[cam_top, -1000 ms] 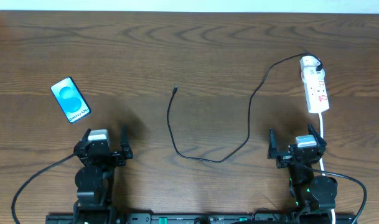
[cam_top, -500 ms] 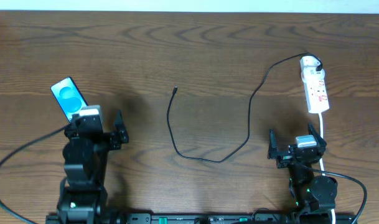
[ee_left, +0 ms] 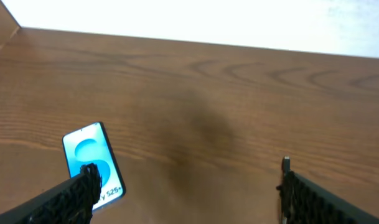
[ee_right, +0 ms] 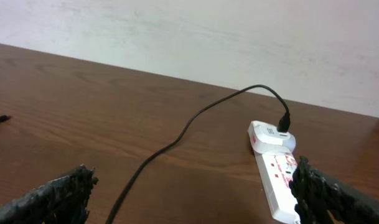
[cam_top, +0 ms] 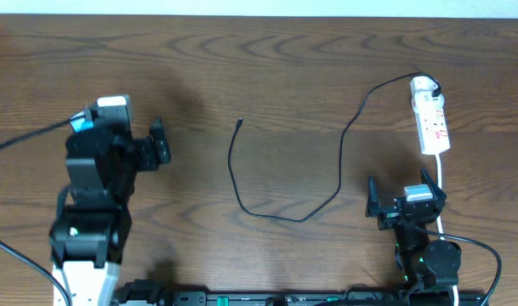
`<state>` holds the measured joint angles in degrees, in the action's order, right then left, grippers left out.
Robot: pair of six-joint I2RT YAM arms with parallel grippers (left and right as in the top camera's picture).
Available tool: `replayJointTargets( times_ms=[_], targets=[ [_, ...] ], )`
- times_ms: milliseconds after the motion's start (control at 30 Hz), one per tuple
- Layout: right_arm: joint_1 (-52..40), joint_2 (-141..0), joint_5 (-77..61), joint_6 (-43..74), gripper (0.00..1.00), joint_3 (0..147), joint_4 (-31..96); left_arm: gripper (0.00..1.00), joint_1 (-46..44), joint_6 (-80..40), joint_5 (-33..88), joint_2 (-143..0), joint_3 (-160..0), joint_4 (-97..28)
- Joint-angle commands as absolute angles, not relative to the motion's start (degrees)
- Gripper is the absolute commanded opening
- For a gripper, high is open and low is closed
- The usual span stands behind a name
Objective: Plug charger to phone and switch on socket
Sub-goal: 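Move the left gripper forward over the blue smartphone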
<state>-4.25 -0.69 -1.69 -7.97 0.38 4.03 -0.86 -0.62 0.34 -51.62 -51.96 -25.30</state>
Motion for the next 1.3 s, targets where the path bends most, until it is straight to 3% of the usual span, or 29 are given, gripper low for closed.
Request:
replayJointTargets(
  times_ms=[0,333,433,1100,1267],
  targets=[
    [-4.54,-0.32,-1.63,-7.33,0.99,0.32,4.27,0.93,-0.99,-1.34,1.06,-56.55,-59.64,-28.95],
    [-4.54,-0.34,-1.63,-7.33,0.99,0.32,4.27,0.93,-0.99,-1.34,1.10,-73.69,-83.53,-50.11],
    [-4.54,-0.34,-1.63,-7.33,0.99,0.32,4.27,0.93,-0.99,-1.34,6.33,-77.25,-90.48,-55.92],
    [-4.54,-0.34,-1.63,-7.33,0.99,0.32,4.27,0.93,-0.95,-1.32,10.52,-80.01,-90.32,-54.39],
    [-4.54,-0.34,-1.63,-7.33,0.99,0.32,4.27,0.93,-0.93,-4.97,2.22,-82.28,-90.32,-51.27]
  ],
)
